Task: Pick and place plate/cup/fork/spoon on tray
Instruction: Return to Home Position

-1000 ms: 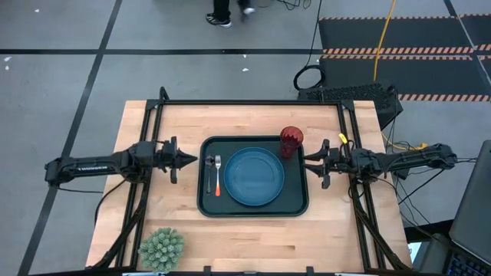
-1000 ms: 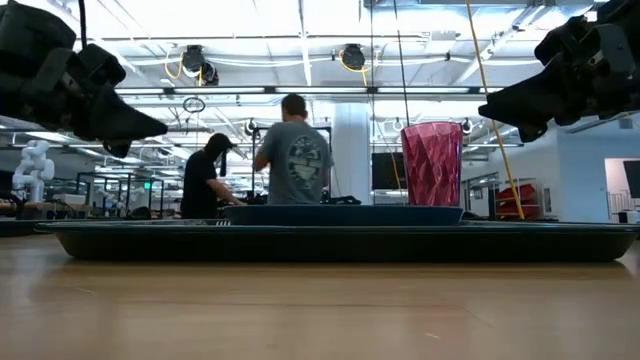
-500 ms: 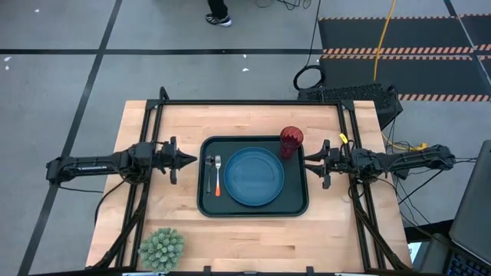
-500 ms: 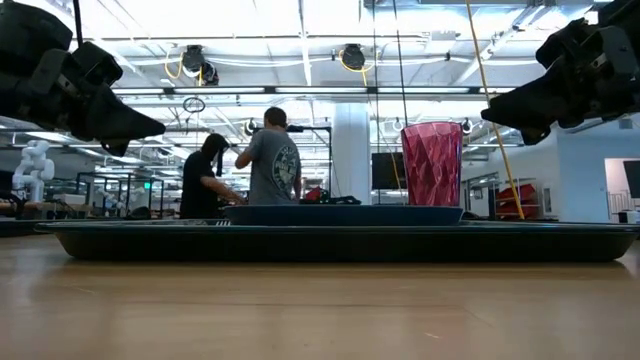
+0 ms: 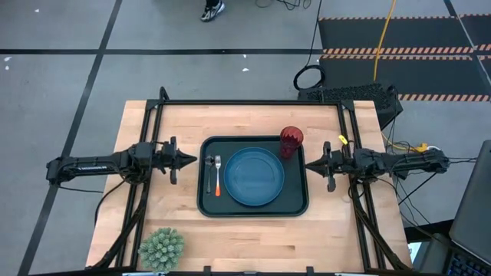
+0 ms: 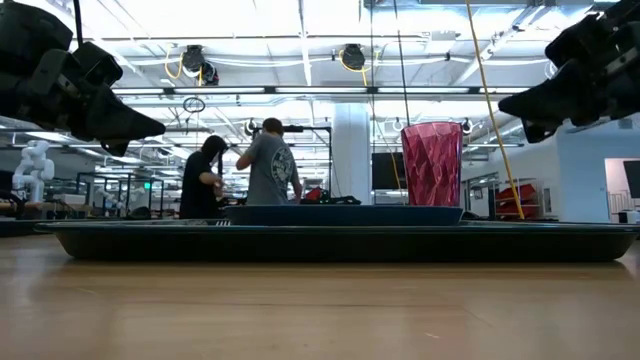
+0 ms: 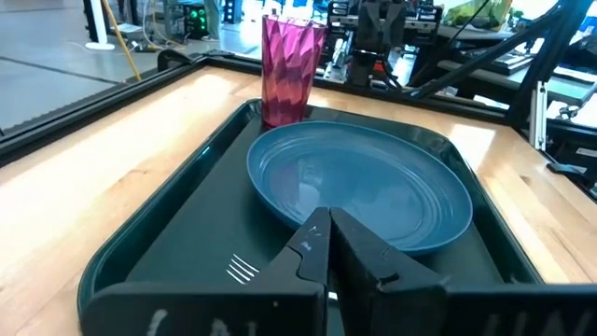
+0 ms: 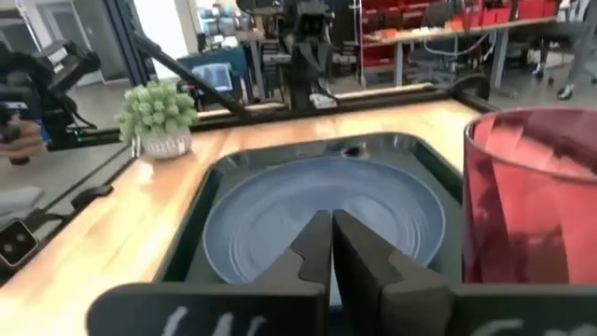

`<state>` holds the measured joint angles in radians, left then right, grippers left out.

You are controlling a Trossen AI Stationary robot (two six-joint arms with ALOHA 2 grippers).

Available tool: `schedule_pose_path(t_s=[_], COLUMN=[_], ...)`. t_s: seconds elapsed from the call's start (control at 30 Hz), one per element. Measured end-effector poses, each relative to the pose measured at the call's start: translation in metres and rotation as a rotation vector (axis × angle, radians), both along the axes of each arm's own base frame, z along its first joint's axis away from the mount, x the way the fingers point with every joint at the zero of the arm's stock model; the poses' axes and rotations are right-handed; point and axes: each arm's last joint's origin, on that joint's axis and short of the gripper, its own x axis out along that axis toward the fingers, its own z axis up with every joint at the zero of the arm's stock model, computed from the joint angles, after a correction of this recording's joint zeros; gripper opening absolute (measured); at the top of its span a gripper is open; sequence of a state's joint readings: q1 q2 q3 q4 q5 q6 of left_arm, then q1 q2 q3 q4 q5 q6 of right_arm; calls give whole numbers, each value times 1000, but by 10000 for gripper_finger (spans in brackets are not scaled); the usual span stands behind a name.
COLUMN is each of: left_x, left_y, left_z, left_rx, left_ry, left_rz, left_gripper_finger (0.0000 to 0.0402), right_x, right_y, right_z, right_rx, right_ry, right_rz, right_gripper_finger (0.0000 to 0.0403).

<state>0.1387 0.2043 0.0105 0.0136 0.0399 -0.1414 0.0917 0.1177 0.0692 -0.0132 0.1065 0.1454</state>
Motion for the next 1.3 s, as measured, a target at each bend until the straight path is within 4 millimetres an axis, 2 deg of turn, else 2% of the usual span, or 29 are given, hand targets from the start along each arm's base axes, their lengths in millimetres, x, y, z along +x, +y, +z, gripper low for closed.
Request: schedule_pose_path(t_s=[0.27, 0.57, 0.73, 0.9, 1.07, 1.17, 1.3], left_x=[0, 0, 1, 0, 0, 0, 0], left_y=[0, 0, 0, 0, 0, 0, 1], left_z=[0, -1, -1, -1, -1, -1, -1], left_rx=[2, 8, 31, 56, 57, 57, 57], left_ry=[1, 10, 14, 18, 18, 18, 18], left_rz=[0, 1, 7, 4, 3, 4, 4], left_gripper_finger=[11, 4, 24, 31, 31, 31, 31], right_x=[-7, -6, -6, -6, -6, -6, -6], right_y=[0, 0, 0, 0, 1, 3, 2], right_z=[9, 12, 16, 16, 16, 15, 16], right_rx=[-21, -8, -19, -6, 121, 119, 102], right_ry=[-115, -160, -204, -205, -197, -191, -204], right_rz=[10, 6, 1, 1, 55, 129, 96], right_gripper_finger=[0, 0, 0, 0, 0, 0, 0])
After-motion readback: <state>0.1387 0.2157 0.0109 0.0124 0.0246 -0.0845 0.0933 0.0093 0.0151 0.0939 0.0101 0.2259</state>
